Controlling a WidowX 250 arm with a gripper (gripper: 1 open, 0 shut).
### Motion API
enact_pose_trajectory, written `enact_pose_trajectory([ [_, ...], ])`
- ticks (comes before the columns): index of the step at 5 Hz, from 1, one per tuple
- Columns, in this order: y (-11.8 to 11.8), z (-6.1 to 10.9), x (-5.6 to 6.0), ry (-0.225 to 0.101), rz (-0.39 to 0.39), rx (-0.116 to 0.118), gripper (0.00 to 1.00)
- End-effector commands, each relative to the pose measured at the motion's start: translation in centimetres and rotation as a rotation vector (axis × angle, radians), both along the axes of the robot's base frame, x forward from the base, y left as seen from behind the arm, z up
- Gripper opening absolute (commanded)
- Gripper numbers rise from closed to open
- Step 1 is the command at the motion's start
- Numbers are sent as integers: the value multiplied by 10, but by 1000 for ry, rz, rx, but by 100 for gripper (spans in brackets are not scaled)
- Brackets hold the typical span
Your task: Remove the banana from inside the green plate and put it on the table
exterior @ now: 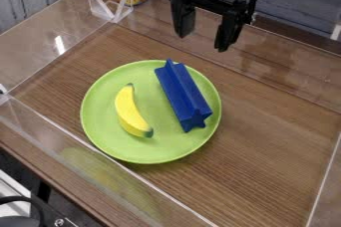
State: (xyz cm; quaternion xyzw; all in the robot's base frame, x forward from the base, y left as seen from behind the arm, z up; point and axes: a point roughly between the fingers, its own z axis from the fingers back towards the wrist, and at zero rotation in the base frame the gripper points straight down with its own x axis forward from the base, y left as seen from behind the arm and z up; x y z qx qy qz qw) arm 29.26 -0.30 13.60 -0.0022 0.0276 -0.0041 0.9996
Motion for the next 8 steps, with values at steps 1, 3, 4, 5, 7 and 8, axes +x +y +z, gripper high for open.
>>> enact_pose_trajectory([
  [1,2,-6,-5,15,37,0,100],
  [3,34,-7,-39,-41,300,-11,100],
  [4,50,-12,-53,-68,414,-25,100],
  [5,57,-20,-61,-79,476,-31,100],
  [7,61,-39,-67,-90,584,-34,100],
  [8,64,-49,-69,-96,627,-32,100],
])
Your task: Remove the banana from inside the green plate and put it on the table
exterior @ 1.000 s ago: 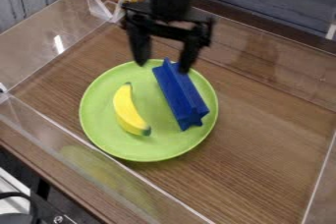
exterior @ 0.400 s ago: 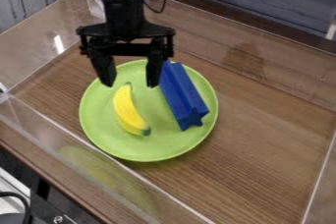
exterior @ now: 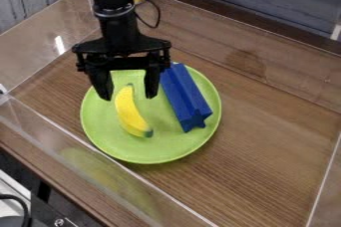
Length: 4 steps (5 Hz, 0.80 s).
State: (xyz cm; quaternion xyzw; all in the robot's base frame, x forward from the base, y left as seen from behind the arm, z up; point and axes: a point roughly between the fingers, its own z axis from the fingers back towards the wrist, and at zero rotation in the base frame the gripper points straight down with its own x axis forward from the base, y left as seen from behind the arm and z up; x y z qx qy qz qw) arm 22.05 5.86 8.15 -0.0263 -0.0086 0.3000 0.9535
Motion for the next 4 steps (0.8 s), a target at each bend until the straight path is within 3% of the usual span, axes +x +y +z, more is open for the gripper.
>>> enact_pose_trajectory([
  [1,5,-3,2,-25,50,12,100],
  [4,10,-20,8,-39,91,24,100],
])
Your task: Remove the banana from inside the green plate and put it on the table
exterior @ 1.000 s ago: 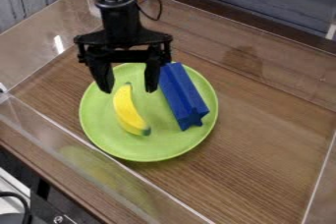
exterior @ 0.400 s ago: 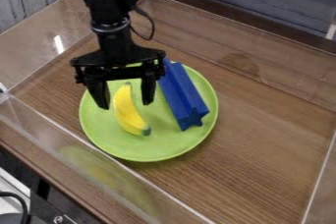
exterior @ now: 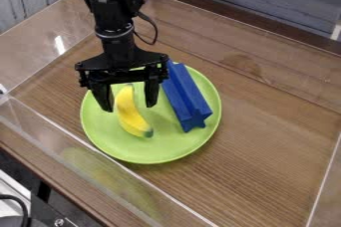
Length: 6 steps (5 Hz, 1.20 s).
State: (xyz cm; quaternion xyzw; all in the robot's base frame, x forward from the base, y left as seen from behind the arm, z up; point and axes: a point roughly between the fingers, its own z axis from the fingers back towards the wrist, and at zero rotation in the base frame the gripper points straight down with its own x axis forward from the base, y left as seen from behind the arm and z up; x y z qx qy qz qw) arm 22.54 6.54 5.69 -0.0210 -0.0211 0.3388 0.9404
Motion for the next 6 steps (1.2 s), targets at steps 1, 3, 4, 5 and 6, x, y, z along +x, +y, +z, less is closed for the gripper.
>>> enact_pose_trajectory([
  [1,5,4,5,-26,3,17,100],
  [3,6,2,6,-33,-2,35,100],
  [4,6,1,7,-34,-2,45,100],
  [5,5,-1,7,-35,-4,55,100],
  [6,5,-2,8,-35,-5,63,100],
])
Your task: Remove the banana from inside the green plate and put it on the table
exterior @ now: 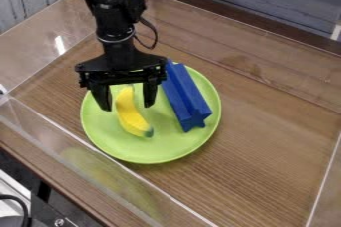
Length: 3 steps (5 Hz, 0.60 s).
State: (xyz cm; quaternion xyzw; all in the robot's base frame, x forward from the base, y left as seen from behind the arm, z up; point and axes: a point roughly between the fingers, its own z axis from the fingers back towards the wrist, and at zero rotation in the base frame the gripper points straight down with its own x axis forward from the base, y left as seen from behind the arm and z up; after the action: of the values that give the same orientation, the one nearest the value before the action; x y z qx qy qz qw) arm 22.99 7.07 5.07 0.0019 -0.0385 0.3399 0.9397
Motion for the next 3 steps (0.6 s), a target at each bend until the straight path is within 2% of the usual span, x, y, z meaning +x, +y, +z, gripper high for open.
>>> enact_pose_trajectory([
  [1,-1,5,4,-20,-14,14,100],
  [2,-2,6,5,-23,-17,19,100],
  [3,-3,-1,4,-18,-14,18,100],
])
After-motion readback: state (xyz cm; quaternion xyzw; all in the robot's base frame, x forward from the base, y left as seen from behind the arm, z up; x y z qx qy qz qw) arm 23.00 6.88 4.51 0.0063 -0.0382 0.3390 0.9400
